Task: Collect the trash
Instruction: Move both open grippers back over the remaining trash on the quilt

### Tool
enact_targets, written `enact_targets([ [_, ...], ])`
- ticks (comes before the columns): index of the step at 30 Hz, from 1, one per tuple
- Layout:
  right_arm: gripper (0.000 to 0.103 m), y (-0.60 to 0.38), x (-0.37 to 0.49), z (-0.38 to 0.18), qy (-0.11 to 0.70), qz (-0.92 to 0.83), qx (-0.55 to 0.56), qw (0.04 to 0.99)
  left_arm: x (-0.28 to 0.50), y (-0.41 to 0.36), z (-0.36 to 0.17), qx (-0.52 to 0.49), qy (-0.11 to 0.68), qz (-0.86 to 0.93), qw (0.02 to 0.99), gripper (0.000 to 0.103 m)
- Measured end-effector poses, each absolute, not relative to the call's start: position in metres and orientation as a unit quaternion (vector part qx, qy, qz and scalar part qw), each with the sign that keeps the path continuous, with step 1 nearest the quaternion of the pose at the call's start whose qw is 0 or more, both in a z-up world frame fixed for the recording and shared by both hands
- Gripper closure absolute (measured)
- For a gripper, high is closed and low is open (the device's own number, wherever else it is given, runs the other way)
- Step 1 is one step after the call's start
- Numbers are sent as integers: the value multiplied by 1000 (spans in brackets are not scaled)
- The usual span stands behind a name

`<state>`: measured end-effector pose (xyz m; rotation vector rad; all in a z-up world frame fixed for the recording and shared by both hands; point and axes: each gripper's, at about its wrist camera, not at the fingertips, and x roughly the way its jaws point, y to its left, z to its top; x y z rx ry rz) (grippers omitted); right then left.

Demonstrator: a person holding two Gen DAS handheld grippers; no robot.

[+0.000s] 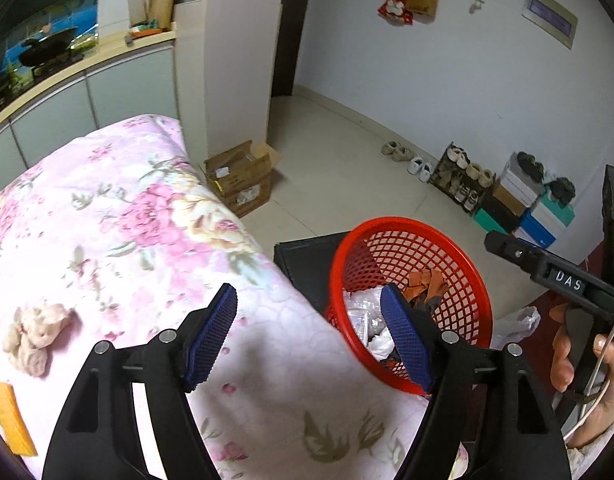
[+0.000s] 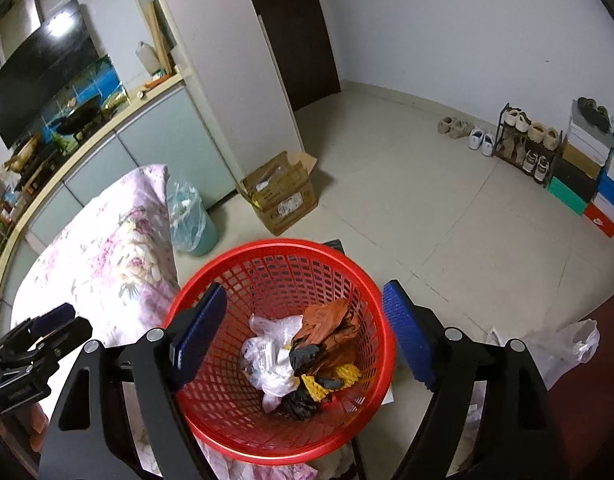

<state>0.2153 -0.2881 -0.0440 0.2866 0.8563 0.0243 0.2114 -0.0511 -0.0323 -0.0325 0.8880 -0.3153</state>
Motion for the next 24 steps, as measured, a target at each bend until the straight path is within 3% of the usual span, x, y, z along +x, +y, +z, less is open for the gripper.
enact_targets([
  [14,26,-236,202,-20,361,83,116,922,180,2,-27,-39,412,-91,906,31],
  [24,26,-165,203,-21,375,176,88,906,147,74,-39,-80,424,-15,902,31],
])
